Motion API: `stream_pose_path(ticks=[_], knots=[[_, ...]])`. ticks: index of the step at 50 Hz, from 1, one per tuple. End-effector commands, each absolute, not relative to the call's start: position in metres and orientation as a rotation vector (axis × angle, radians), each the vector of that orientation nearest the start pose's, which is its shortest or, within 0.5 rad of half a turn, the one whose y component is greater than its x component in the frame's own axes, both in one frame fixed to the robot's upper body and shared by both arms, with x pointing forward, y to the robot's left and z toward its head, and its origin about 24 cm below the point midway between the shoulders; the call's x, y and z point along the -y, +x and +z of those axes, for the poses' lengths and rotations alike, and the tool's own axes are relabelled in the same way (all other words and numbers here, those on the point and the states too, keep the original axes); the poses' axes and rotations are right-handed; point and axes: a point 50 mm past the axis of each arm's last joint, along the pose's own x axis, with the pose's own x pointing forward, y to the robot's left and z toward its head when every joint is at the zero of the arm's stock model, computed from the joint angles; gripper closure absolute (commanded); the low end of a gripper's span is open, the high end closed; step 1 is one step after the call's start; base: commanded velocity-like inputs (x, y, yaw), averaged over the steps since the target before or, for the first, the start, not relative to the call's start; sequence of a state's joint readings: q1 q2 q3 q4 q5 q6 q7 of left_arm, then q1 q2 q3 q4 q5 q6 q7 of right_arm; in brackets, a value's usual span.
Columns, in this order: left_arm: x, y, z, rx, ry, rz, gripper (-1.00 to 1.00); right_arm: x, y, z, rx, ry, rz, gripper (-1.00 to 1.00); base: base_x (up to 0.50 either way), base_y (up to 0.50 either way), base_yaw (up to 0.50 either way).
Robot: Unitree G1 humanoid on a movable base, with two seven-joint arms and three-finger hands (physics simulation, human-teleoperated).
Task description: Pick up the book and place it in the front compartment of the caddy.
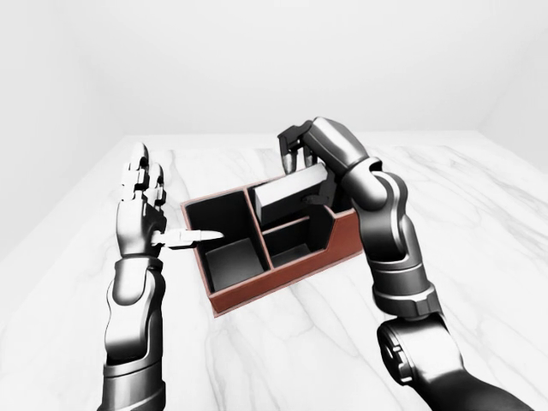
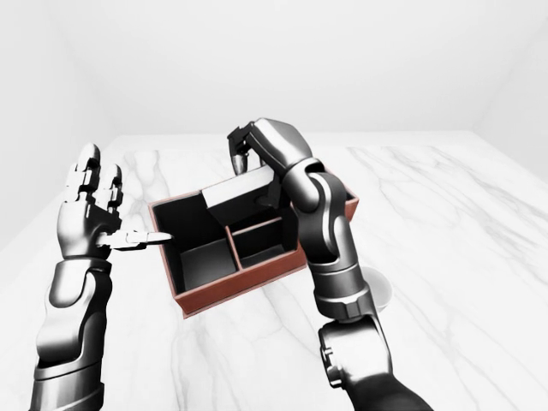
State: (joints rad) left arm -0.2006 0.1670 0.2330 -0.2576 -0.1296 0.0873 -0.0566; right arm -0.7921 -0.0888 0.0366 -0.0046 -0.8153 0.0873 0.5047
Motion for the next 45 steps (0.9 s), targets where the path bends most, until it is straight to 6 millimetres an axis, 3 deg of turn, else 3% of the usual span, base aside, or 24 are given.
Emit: stream_pose_path(ticks=[1,45], knots=[[-0.211,0.272,0.154,0.391,0.044,0.089,-1.00,0.084,0.341,0.251,0.511,-0.979,0.264,1.00,0.00,0.00,0.00],[-0.210,0.273,0.152,0.382,0.044,0.086,-1.00,0.090,0.378,0.246,0.417,-0.897,0.203,1.00,0.00,0.00,0.00]])
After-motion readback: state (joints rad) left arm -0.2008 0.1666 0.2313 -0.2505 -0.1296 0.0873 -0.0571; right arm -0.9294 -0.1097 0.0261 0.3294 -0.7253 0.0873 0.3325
